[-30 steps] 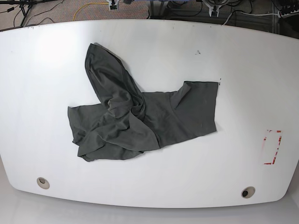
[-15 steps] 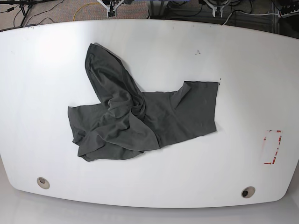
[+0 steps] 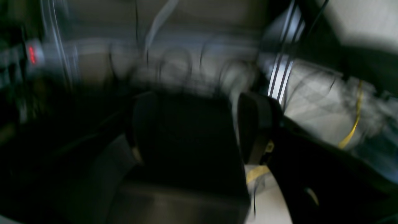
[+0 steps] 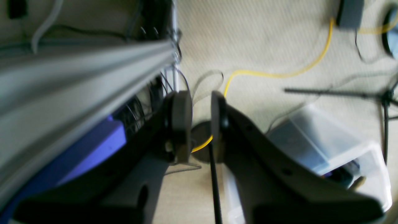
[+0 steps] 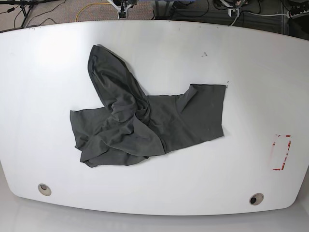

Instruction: Fold the T-shirt properly

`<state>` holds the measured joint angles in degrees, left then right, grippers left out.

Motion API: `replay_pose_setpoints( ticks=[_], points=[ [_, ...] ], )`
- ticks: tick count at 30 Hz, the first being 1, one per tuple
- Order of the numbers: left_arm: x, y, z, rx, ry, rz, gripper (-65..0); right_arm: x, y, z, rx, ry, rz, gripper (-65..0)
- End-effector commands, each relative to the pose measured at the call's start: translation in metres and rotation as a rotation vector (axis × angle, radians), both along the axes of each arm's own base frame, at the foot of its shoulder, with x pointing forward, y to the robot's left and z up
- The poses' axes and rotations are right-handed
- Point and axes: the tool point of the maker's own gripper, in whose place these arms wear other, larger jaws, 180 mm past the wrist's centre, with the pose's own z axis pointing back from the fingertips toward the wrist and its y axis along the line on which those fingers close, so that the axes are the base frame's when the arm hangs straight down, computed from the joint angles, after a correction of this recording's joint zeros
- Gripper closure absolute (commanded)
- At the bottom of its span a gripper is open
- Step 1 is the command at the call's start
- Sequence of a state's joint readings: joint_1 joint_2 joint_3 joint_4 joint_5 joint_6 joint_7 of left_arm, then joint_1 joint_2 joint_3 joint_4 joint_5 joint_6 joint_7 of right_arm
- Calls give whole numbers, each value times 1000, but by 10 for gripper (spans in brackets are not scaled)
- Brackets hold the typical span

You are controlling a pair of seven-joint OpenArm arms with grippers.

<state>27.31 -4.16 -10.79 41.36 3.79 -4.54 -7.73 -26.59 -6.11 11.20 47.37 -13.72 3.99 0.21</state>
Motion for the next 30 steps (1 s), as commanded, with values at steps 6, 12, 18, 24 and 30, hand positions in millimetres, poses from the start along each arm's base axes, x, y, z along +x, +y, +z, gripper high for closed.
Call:
replay_pose_setpoints(
  ticks=[6, 12, 18, 24, 30],
  points=[
    [-2, 2, 7, 4, -7, -10, -366, -4, -7, 13, -26, -34, -2, -119],
    [8, 4, 14, 15, -38, -19, -368, -8, -14, 24, -49, -47, -9, -114],
    [7, 6, 22, 22, -58, -27, -370, -11, -19, 33, -62, -52, -7, -114],
    [10, 14, 38, 38, -95, -26, -368, -9, -27, 49, -85, -77, -4, -114],
    [29, 32, 63, 71, -168, -3, -365, -5, -34, 66, -107, -124, -6, -115]
  ],
)
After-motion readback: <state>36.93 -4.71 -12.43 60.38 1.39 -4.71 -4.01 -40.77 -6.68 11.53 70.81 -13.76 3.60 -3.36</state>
